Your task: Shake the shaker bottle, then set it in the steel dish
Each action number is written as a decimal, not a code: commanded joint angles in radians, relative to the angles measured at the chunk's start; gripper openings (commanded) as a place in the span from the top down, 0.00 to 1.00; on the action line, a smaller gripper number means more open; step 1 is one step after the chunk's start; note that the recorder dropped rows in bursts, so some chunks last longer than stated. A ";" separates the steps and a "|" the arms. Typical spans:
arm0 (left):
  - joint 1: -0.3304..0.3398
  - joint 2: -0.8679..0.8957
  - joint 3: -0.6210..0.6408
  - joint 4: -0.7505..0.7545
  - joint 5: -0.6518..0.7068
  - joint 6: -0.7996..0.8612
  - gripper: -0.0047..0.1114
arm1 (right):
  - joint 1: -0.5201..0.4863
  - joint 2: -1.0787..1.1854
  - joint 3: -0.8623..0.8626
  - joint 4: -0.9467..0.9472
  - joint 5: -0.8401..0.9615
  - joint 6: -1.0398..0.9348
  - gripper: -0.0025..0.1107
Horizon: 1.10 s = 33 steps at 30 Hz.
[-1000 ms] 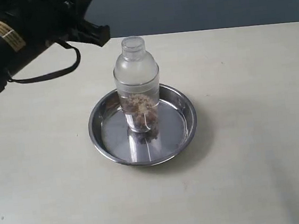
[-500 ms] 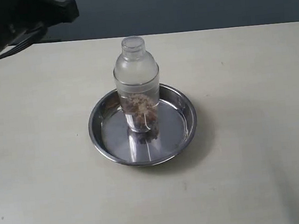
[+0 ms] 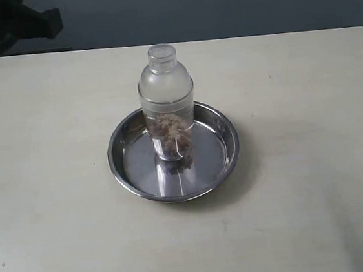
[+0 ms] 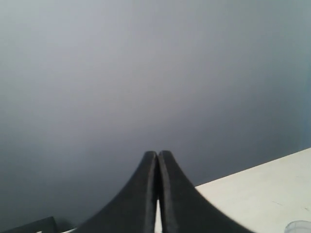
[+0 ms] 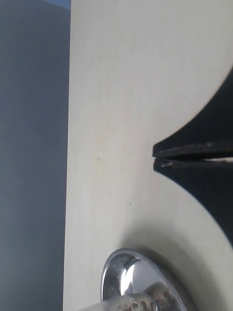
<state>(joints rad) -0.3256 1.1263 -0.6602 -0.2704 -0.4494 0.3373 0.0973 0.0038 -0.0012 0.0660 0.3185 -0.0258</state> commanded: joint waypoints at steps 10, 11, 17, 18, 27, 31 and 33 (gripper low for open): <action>0.137 -0.569 0.493 -0.114 -0.065 0.077 0.96 | 0.004 -0.004 0.001 -0.001 -0.014 0.000 0.98; 0.153 -0.611 0.522 -0.102 -0.065 0.060 0.96 | 0.004 -0.004 0.001 -0.001 -0.014 0.000 0.98; 0.237 -0.781 0.660 -0.098 -0.058 -0.025 0.96 | 0.004 -0.004 0.001 -0.001 -0.014 0.000 0.98; 0.247 -0.802 0.660 -0.098 -0.032 -0.047 0.96 | 0.004 -0.004 0.001 -0.001 -0.014 0.000 0.98; 0.357 -1.086 0.660 -0.051 0.377 -0.054 0.96 | 0.004 -0.004 0.001 -0.001 -0.014 0.000 0.98; 0.403 -1.126 0.660 0.097 0.484 -0.241 0.96 | 0.004 -0.004 0.001 -0.001 -0.014 0.000 0.98; 0.414 -1.126 0.660 0.177 0.530 -0.351 0.96 | 0.004 -0.004 0.001 -0.001 -0.014 0.000 0.98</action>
<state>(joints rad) 0.0731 0.0076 -0.0048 -0.2020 0.0092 0.1322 0.0973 0.0038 -0.0012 0.0660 0.3185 -0.0258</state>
